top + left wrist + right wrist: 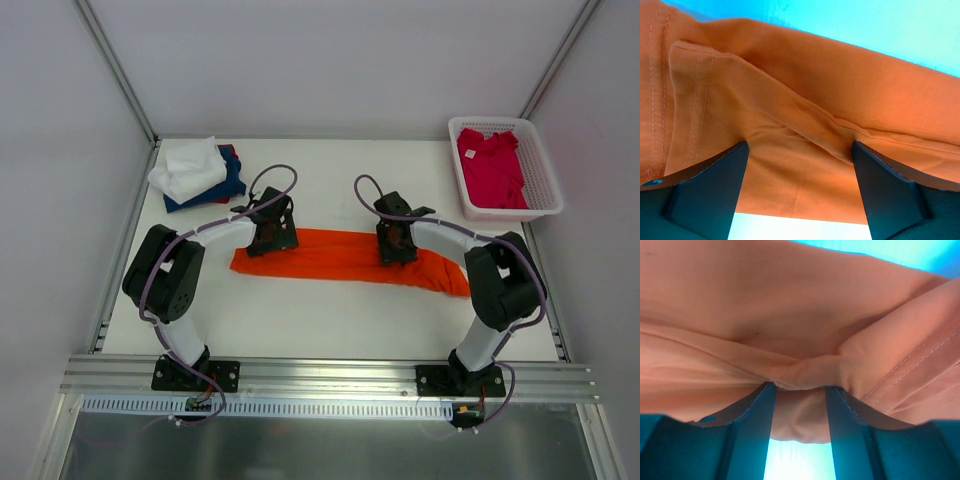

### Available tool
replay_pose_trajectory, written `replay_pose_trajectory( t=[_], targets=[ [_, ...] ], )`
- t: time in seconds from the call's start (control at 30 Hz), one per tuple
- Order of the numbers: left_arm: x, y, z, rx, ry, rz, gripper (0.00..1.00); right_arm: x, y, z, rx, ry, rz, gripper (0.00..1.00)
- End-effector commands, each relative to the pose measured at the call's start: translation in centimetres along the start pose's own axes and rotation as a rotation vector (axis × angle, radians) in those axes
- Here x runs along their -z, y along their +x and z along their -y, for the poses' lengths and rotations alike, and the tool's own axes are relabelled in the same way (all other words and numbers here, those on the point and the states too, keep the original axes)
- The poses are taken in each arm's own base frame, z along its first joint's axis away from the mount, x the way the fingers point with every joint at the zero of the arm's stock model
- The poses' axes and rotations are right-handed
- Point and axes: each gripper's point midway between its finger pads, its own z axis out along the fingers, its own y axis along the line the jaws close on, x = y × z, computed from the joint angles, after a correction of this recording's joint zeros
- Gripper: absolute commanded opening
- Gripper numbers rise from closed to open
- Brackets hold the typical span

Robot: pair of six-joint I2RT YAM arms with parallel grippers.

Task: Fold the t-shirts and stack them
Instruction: Fold the tshirt

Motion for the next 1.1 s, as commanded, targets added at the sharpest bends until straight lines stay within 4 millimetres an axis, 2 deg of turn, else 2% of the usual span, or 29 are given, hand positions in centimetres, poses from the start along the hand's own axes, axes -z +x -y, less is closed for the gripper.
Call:
replay_pose_trajectory(
  t=[0.0, 0.23, 0.33, 0.37, 0.43, 0.57, 0.93, 1.07],
  targets=[
    [-0.8, 4.6, -1.4, 0.003, -0.050, -0.125, 0.86, 0.3, -0.3, 1.9, 0.073, 0.122, -0.023, 0.48],
    [0.0, 6.2, -0.5, -0.018, -0.033, -0.125, 0.85, 0.0, -3.0, 0.8, 0.086, 0.126, 0.000, 0.48],
    [0.3, 7.4, 0.0, -0.031, -0.029, -0.133, 0.85, -0.6, -3.4, 0.6, 0.090, 0.133, -0.015, 0.48],
    [0.5, 7.9, 0.3, -0.042, -0.025, -0.135, 0.85, -0.5, -4.2, 0.3, 0.086, 0.131, 0.000, 0.48],
    [0.6, 8.6, 0.4, -0.043, -0.028, -0.140, 0.85, -1.0, -4.4, 0.3, 0.122, 0.135, -0.013, 0.48],
    [0.8, 10.4, 0.6, -0.058, -0.033, -0.158, 0.85, -1.2, -6.1, -0.5, 0.124, 0.121, 0.004, 0.48],
    [1.4, 13.5, 0.1, -0.064, -0.053, -0.179, 0.85, -2.3, -9.3, -1.9, 0.154, 0.114, 0.012, 0.48],
    [1.6, 15.0, -1.2, -0.054, -0.078, -0.195, 0.86, -2.7, -10.3, -2.2, 0.172, 0.118, 0.015, 0.48]
  ],
)
